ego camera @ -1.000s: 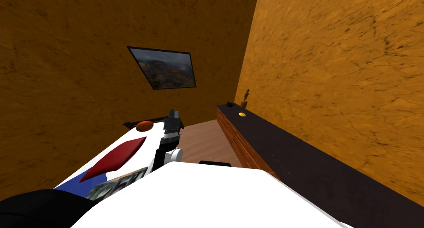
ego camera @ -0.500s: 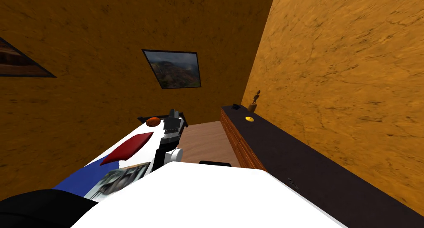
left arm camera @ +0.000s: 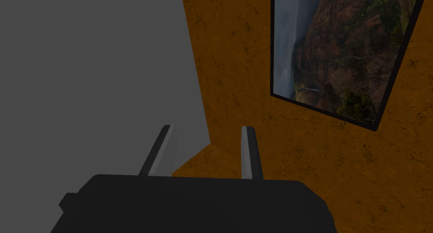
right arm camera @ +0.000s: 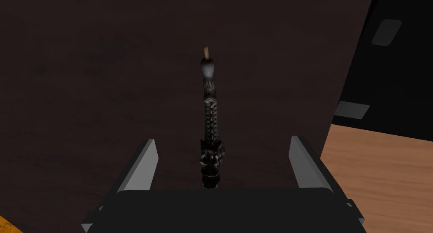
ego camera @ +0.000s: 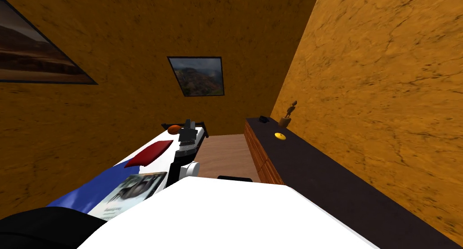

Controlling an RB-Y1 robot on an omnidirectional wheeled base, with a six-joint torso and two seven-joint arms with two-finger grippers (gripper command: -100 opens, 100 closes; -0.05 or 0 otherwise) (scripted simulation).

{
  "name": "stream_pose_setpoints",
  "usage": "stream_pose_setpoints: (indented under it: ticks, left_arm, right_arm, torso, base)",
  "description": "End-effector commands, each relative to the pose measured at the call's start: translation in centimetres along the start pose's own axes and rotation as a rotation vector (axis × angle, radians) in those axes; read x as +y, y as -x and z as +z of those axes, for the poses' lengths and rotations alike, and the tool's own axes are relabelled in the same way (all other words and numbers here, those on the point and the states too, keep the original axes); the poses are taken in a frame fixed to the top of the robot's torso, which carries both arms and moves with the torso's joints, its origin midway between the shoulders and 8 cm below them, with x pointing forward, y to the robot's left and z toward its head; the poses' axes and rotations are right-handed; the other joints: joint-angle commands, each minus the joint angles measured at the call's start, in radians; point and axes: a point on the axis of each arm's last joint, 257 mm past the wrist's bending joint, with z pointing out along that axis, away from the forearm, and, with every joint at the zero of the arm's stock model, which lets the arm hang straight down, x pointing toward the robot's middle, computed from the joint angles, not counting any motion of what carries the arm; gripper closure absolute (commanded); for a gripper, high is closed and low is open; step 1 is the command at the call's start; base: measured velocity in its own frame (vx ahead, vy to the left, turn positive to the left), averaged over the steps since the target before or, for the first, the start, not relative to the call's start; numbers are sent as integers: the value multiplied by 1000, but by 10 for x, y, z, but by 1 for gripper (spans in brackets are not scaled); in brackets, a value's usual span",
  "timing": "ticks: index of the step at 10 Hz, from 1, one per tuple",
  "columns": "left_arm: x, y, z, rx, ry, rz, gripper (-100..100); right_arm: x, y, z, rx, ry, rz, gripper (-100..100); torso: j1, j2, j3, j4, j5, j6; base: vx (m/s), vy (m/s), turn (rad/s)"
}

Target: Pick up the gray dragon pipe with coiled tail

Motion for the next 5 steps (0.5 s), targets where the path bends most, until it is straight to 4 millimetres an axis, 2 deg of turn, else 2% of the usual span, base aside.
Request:
stream_pose_setpoints:
  ticks: [1, 2, 3, 4, 5]
  left_arm:
    - [0, 0, 0, 0, 0, 0, 0]
    - [0, 0, 0, 0, 0, 0, 0]
    - [0, 0, 0, 0, 0, 0, 0]
    - [0, 0, 0, 0, 0, 0, 0]
    - [0, 0, 0, 0, 0, 0, 0]
  right_arm:
    - [11, -13, 2, 23, 14, -22, -100]
    - [18, -16, 4, 28, 23, -25, -100]
    - [13, -14, 3, 23, 18, -23, -100]
    - [14, -14, 3, 24, 18, -23, 0]
    - [21, -17, 9, 23, 17, -15, -100]
  torso:
    - [0, 0, 0, 0, 0, 0]
    - [1, -1, -1, 0, 0, 1]
    - [2, 2, 1, 0, 0, 1]
    - [6, 6, 3, 1, 1, 1]
    - [9, 8, 4, 1, 2, 2]
  base:
    - [162, -135, 192]
    - [95, -107, 54]
    - [27, -46, 11]
    - [8, -10, 3]
    - [3, -30, 49]
